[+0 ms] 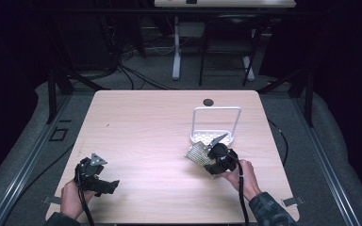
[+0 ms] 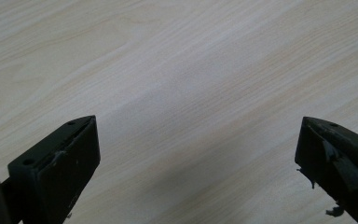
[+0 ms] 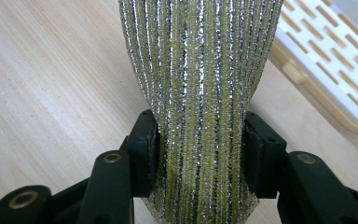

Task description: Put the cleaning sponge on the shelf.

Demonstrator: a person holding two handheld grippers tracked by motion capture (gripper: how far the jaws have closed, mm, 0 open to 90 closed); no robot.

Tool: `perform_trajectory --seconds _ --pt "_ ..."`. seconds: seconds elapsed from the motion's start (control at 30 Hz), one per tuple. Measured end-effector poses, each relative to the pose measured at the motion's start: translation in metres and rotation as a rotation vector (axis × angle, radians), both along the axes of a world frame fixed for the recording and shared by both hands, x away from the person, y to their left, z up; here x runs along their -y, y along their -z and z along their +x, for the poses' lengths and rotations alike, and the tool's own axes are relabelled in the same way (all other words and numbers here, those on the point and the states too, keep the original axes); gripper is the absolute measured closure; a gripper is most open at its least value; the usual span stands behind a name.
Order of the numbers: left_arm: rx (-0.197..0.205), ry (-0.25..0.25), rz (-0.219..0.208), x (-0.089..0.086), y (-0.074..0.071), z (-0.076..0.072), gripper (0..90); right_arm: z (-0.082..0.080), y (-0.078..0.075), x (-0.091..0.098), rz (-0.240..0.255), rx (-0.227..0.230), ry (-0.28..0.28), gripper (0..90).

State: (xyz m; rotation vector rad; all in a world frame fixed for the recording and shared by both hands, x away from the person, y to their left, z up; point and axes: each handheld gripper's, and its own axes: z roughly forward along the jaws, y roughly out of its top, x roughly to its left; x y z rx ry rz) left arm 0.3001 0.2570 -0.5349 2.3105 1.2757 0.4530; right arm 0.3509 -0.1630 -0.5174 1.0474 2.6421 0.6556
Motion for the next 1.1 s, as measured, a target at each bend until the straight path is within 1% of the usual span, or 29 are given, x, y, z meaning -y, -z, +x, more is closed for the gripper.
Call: perform_trajectory --seconds 0.23,0.3,0.4,0.53,0.7,0.73,0.77,1.0,1.07,1.1 --pt "-0.004 0.002 0.001 0.0 0.0 0.0 0.0 0.001 -0.007 0.011 -0.007 0.012 0.031 53.1" --pt "-0.003 0.0 0.0 0.0 0.0 0.0 0.0 0.002 -0.008 0.013 -0.013 0.02 0.038 53.0" --pt "-0.003 0.002 0.002 0.0 0.001 0.0 0.0 0.002 -0.01 0.016 -0.014 0.024 0.05 53.0" --pt "-0.005 0.004 0.0 0.001 0.001 0.001 0.0 0.004 -0.011 0.019 -0.029 0.027 0.059 53.0" --pt "-0.004 0.006 -0.002 0.001 0.001 0.001 0.0 0.006 -0.013 0.024 -0.032 0.038 0.079 52.9" --pt "0.005 0.007 -0.002 0.002 0.001 0.0 0.0 0.007 -0.013 0.024 -0.032 0.038 0.079 52.8" --pt "0.003 0.015 -0.002 0.001 0.0 0.0 0.0 0.007 -0.013 0.025 -0.031 0.041 0.084 52.7" --pt "0.01 0.013 -0.001 0.002 0.001 0.0 0.0 0.013 -0.017 0.032 -0.029 0.051 0.115 52.5" --pt "0.01 0.012 0.001 0.002 0.001 0.0 0.0 0.015 -0.017 0.033 -0.028 0.064 0.125 52.5" --pt "0.009 0.013 0.001 0.002 0.001 0.001 0.0 0.016 -0.017 0.034 -0.027 0.06 0.124 52.5"
